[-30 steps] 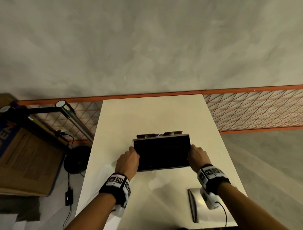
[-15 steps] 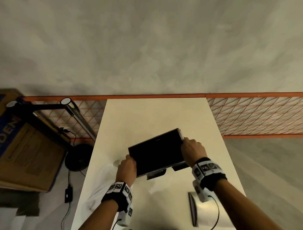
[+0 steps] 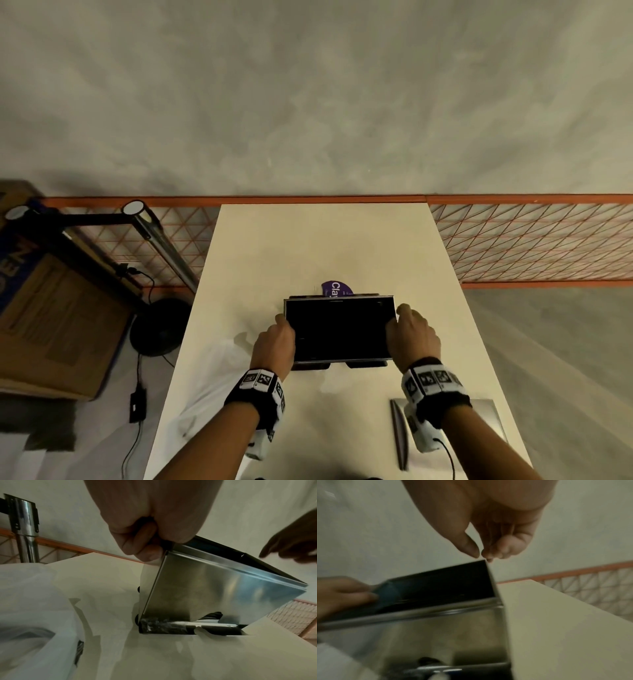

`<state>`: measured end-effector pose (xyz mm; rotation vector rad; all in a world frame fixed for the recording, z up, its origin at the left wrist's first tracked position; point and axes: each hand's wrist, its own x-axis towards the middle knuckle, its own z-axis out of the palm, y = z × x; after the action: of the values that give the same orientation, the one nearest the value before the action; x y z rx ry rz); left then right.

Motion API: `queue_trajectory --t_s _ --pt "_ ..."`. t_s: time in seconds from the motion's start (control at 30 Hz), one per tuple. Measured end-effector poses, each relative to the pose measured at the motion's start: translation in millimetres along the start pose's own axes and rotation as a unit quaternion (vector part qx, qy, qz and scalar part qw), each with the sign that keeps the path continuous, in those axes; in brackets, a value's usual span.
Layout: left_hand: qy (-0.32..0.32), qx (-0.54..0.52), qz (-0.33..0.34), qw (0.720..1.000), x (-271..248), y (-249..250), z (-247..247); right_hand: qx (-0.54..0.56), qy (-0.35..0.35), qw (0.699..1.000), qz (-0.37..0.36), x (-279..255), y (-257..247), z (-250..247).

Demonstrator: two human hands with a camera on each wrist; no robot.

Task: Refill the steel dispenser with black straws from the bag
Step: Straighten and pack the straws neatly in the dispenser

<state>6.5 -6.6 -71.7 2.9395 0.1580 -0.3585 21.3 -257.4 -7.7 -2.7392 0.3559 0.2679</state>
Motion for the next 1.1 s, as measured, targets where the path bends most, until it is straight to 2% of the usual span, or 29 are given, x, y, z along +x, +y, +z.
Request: queue_trajectory --t_s 0.07,0.13,0.2,0.37,0.6,0.93,1.1 --pt "-0.004 0.009 0.002 1.0 -0.6 1.0 -1.5 0.063 0.015 0.997 -0.031 -7.3 -8.2 11.1" --pt "-0.004 0.006 -0.004 1.0 -1.4 2.1 -3.1 0.119 -0.032 0.992 -0.031 -4.6 -15.4 27.9" --pt "-0.005 0.003 -0.005 1.0 -1.4 2.4 -3.7 0.147 -0.068 0.987 -0.001 5.2 -23.1 40.2" --pt "-0.009 0.007 -0.004 1.0 0.4 2.1 -4.3 0.187 -0.097 0.973 0.096 29.1 -33.1 51.0" --pt "-0.007 -0.006 -0.009 1.0 4.5 2.4 -4.3 0.211 -0.054 0.973 0.078 30.7 -28.3 57.3" --pt "-0.011 -0.007 -0.009 1.0 2.7 3.0 -6.9 0.237 -0.097 0.959 0.118 50.5 -38.0 50.8" --pt "-0.012 0.005 -0.008 1.0 5.7 3.6 -8.7 0.171 -0.092 0.977 0.083 46.0 -33.1 53.9"
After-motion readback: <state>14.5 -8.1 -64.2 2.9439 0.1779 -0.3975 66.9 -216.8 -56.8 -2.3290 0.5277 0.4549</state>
